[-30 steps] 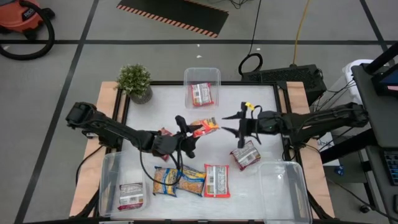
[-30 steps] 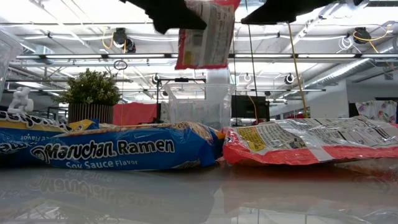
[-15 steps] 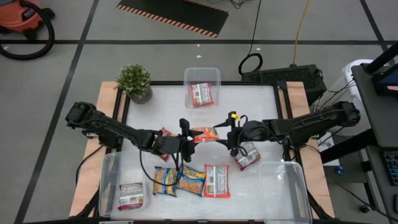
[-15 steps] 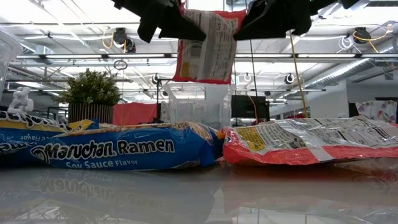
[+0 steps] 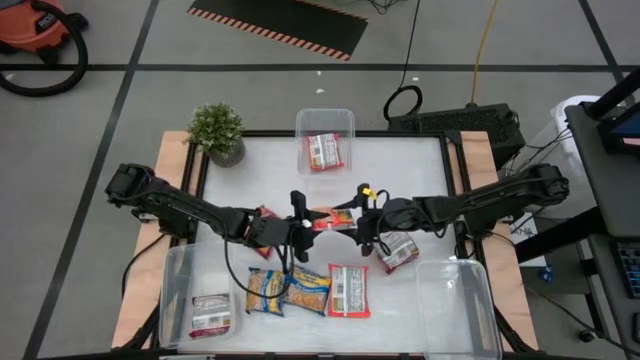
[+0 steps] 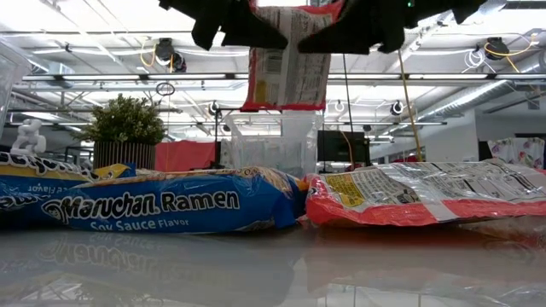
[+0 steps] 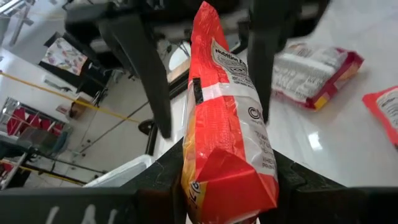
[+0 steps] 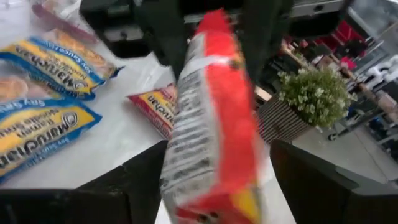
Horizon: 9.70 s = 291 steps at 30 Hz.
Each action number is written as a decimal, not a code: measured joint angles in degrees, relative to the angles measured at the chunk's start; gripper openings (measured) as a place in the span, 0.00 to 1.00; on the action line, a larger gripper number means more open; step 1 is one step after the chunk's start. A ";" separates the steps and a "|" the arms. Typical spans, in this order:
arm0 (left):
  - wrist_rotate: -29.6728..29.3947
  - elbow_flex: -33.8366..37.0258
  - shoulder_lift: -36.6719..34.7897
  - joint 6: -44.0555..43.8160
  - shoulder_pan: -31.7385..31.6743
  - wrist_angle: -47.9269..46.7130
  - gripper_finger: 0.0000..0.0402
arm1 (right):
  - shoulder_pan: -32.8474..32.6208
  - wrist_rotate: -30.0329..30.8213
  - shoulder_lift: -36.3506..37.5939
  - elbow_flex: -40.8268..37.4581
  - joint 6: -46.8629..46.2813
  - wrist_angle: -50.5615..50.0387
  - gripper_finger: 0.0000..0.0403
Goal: Sort Maruchan noodles
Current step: Put the top orange noodle pack into the top transparent bin, then put the right red noodle pack into the bottom left transparent bin
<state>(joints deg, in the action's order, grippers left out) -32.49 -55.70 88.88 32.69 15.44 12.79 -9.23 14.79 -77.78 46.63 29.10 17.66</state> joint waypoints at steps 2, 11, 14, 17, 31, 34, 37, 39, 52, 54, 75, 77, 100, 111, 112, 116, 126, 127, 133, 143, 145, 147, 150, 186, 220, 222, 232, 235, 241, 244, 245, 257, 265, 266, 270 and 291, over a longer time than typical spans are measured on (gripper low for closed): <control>0.00 0.00 0.00 0.00 -0.04 0.20 0.33 | 0.00 0.10 -1.49 -0.02 1.56 1.45 0.64; -0.54 0.00 0.00 0.39 -0.07 -0.32 0.33 | 0.07 4.74 -2.50 -0.04 5.76 3.45 0.43; -0.95 -0.02 0.00 0.35 -0.07 -0.27 0.33 | 0.11 4.89 -2.30 -0.08 5.91 3.35 0.36; -2.00 -0.02 0.00 0.38 -0.01 0.16 0.34 | 0.11 4.96 -2.30 -0.09 5.91 3.42 0.31; -19.22 -0.02 -1.77 1.31 4.55 4.14 0.69 | 2.57 9.22 -2.24 -0.09 12.03 4.25 0.32; -27.45 -0.07 -4.27 0.61 5.56 3.30 0.69 | 5.08 9.16 -2.24 -0.09 15.34 5.05 0.32; -33.83 -0.04 -7.53 -2.65 6.55 0.45 0.70 | 8.37 8.92 -2.23 -0.09 18.41 7.77 0.32; -35.12 -0.04 -9.94 -6.87 6.78 -3.05 0.70 | 11.09 6.76 -2.23 -0.09 20.53 10.20 0.32; -21.80 -0.02 -13.94 -26.19 1.39 -21.74 0.70 | 26.77 -10.89 -3.51 8.59 17.63 13.68 0.32; -21.53 -0.02 -13.86 -26.72 0.59 -21.90 0.70 | 27.79 -12.58 -4.87 11.91 16.55 13.09 0.32; -21.32 0.00 -13.88 -33.00 0.00 -30.51 0.70 | 38.19 -19.45 -21.68 26.05 22.43 -2.68 0.32; -21.32 0.00 -13.90 -33.27 0.00 -31.01 0.70 | 38.13 -19.54 -21.87 26.05 21.85 -3.03 0.32; -21.33 0.00 -13.88 -35.02 0.02 -31.01 0.70 | 40.68 -20.55 -22.43 24.93 16.10 -11.05 0.51; -21.33 0.00 -13.90 -34.79 0.28 -31.01 0.70 | 38.37 -20.86 -17.35 24.87 12.25 -15.82 0.50; -21.36 0.00 -13.88 -34.78 0.40 -31.01 0.70 | 37.96 -20.87 -16.30 24.87 11.27 -17.09 0.50; -21.36 0.00 -13.88 -34.30 0.91 -31.01 0.70 | 36.25 -20.85 -11.83 24.87 5.07 -24.18 0.49; -21.33 0.00 -13.88 -34.71 2.83 -30.93 0.70 | 28.64 -20.83 1.13 24.87 -13.52 -49.84 0.49; -21.33 0.02 -13.89 -34.71 3.12 -30.84 0.70 | 27.51 -20.83 2.42 24.87 -15.07 -52.42 0.49; -19.60 0.02 -13.88 -34.30 3.91 -30.43 0.70 | 18.30 -19.79 9.53 24.87 -24.35 -63.80 0.49; -14.62 0.02 -13.88 -35.67 4.15 -28.28 0.70 | 0.18 -9.47 11.42 24.40 -40.18 -76.87 0.49; -13.30 0.02 -13.88 -36.37 4.51 -28.28 0.70 | -2.85 -8.81 11.30 22.77 -42.44 -75.67 0.49; -11.94 0.02 -13.88 -36.85 5.12 -28.21 0.70 | -5.29 -8.85 11.34 20.24 -44.31 -72.83 0.49; -10.43 0.02 -13.88 -37.70 5.95 -27.63 0.70 | -8.15 -8.89 11.30 15.44 -45.96 -67.94 0.49; -7.83 0.02 -13.88 -31.25 4.39 -23.64 0.70 | -3.49 -13.35 -7.54 -0.20 -40.41 -39.91 0.46; -7.92 0.02 -13.88 -31.40 1.20 -17.12 0.70 | 0.23 -4.42 12.97 -0.04 -29.03 -19.57 0.01; -7.91 0.02 -13.88 -31.59 1.22 -17.11 0.70 | -0.25 -4.33 13.71 -0.04 -31.68 -23.68 0.02; -7.89 0.02 -13.89 -32.87 1.22 -16.85 0.70 | -3.25 -7.29 9.60 -0.15 -43.03 -46.19 0.16; -7.89 0.02 -13.88 -32.73 1.22 -16.85 0.70 | -4.04 -10.08 8.11 -0.15 -44.88 -51.24 0.23; -7.89 0.02 -13.88 -32.57 1.18 -16.80 0.70 | -6.50 -11.91 5.77 -0.15 -42.22 -53.95 0.38; -7.89 0.02 -13.90 -32.87 1.18 -16.82 0.70 | -8.35 -11.93 4.16 -0.15 -38.21 -51.48 0.45; -7.88 0.02 -13.89 -33.19 1.18 -16.80 0.70 | -9.26 -11.86 3.40 -0.13 -36.58 -50.77 0.47; -6.02 0.02 -13.88 -32.96 1.33 -16.98 0.70 | -15.59 -4.24 -4.21 -0.13 -25.28 -44.52 0.53; -6.01 0.02 -13.90 -32.88 1.33 -17.00 0.70 | -15.21 -1.61 -5.53 -0.13 -23.67 -44.40 0.27; -6.02 0.02 -13.88 -32.88 1.33 -17.00 0.70 | -15.21 -1.11 -5.44 -0.13 -23.62 -44.47 0.23; -6.03 0.02 -13.88 -32.88 1.33 -17.00 0.70 | -15.19 -1.02 -5.16 -0.13 -22.21 -44.43 0.06; -6.02 -0.04 -12.67 -26.86 2.41 -10.66 0.70 | -9.30 1.66 11.37 -0.15 -17.66 -28.41 0.00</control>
<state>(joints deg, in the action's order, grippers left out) -38.51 -55.74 76.21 5.83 17.85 2.13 -18.53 16.44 -66.40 46.48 11.44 -10.74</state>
